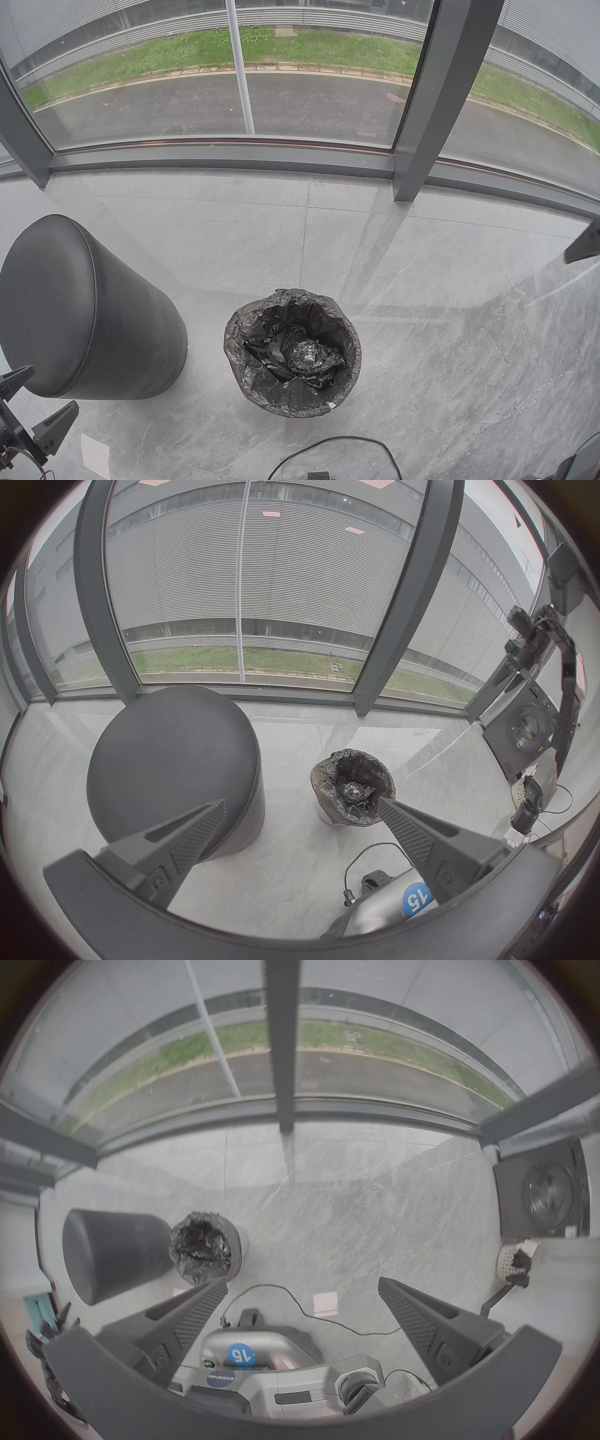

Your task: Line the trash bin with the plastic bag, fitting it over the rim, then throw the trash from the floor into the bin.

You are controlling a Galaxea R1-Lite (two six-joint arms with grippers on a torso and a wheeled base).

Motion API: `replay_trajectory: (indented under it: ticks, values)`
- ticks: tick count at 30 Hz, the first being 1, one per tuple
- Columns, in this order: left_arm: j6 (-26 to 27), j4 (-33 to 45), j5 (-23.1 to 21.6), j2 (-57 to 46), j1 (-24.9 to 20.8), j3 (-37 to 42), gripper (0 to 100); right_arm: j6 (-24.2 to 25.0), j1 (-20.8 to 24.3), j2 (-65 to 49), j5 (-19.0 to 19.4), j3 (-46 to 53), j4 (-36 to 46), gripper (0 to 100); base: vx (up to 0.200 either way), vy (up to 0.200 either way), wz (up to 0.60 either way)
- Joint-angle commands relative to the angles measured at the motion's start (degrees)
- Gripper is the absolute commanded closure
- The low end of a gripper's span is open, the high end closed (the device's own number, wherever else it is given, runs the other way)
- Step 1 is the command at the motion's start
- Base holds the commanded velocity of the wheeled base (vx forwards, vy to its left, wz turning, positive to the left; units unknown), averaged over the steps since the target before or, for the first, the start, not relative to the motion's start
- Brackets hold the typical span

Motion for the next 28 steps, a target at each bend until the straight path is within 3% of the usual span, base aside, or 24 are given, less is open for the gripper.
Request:
replay_trajectory:
  ticks: [1, 6, 11, 16, 22, 28]
  values:
    - [0.2, 11.6, -2.8, -14.6, 7.1, -1.3, 0, -2.6, -16.5, -48.9, -1.7, 34.6, -11.7, 0, 0.0, 0.0, 0.0]
    - [-0.1, 14.8, -8.6, -19.5, 12.9, -0.4, 0, -10.1, -26.4, -68.8, -0.1, 52.2, -23.2, 0, 0.0, 0.0, 0.0]
    - [0.2, 14.8, -8.8, -23.6, 17.4, 1.5, 0, -9.8, -31.0, -75.7, 5.9, 61.7, -27.3, 0, 0.0, 0.0, 0.0]
    - [-2.9, 14.2, -6.8, -23.6, 17.5, 3.3, 0, -10.8, -31.3, -75.7, 9.1, 70.4, -28.3, 0, 0.0, 0.0, 0.0]
    - [-3.0, 14.3, -6.1, -23.6, 17.5, 4.2, 0, -15.9, -31.3, -75.7, 9.1, 79.7, -35.9, 0, 0.0, 0.0, 0.0]
    - [-3.3, 14.2, -6.1, -23.6, 17.5, 5.2, 0, -22.8, -31.3, -75.7, 9.7, 90.8, -52.7, 0, 0.0, 0.0, 0.0]
